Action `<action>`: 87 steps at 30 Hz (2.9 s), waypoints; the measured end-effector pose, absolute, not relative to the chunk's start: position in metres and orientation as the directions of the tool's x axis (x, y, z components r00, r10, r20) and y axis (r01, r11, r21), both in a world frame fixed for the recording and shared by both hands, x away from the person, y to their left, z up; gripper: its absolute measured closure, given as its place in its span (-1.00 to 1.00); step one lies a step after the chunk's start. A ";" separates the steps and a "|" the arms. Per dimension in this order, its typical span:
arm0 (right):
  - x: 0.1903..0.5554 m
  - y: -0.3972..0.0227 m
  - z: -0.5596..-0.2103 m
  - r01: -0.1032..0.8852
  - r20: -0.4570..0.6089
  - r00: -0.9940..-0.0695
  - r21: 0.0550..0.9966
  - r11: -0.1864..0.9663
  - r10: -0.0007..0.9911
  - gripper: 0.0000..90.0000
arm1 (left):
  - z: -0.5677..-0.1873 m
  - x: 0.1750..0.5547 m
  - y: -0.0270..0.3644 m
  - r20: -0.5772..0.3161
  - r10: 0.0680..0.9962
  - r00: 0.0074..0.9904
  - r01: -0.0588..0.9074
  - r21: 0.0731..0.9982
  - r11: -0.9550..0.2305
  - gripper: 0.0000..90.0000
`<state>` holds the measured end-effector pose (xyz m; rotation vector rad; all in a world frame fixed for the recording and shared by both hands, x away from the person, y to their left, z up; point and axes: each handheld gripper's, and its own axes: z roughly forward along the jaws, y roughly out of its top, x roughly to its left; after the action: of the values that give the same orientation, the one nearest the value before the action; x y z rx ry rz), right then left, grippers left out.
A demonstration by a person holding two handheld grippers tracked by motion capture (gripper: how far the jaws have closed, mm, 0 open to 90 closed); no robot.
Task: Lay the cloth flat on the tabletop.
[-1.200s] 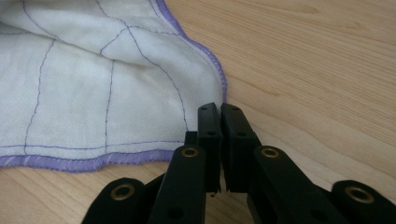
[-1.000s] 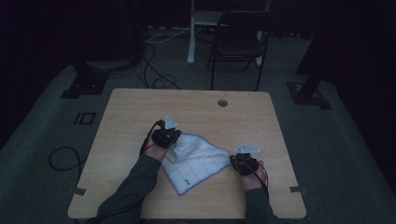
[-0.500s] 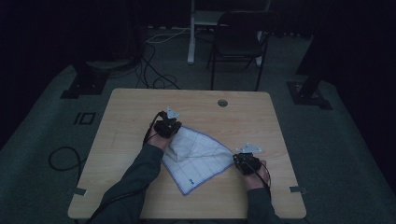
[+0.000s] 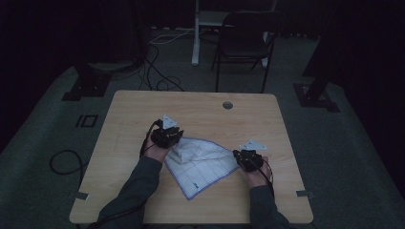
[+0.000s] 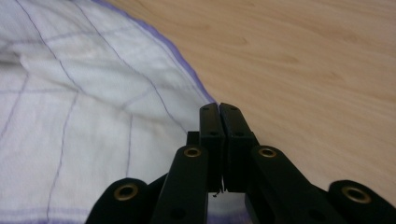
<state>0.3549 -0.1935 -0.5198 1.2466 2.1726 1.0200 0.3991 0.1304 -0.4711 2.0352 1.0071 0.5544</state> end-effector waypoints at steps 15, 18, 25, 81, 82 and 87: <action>0.392 -0.155 -0.524 0.480 -0.037 -0.619 0.773 0.415 0.784 1.00 | -0.503 0.338 0.164 0.010 0.849 0.529 0.534 0.774 -0.342 0.88; 0.399 -0.145 -0.526 0.476 -0.042 -0.639 0.763 0.437 0.768 1.00 | -0.516 0.334 0.166 0.010 0.849 0.529 0.562 0.745 -0.359 0.93; 0.414 -0.122 -0.529 0.461 -0.064 -0.672 0.743 0.485 0.738 1.00 | -0.534 0.335 0.162 0.008 0.845 0.535 0.595 0.707 -0.383 0.94; 0.408 -0.191 -0.538 0.581 -0.069 -0.515 0.705 0.408 0.854 1.00 | -0.523 0.390 0.125 0.053 0.809 0.585 0.551 0.706 -0.445 1.00; 0.408 -0.192 -0.538 0.581 -0.068 -0.515 0.705 0.406 0.855 1.00 | -0.527 0.391 0.122 0.070 0.800 0.597 0.554 0.685 -0.473 1.00; 0.406 -0.192 -0.538 0.584 -0.072 -0.511 0.702 0.408 0.856 1.00 | -0.534 0.392 0.123 0.085 0.811 0.579 0.565 0.675 -0.474 1.00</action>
<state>0.4062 -0.1919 -0.5380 1.2308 2.2457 0.8703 0.3924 0.1232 -0.5335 2.2100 1.0913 0.5329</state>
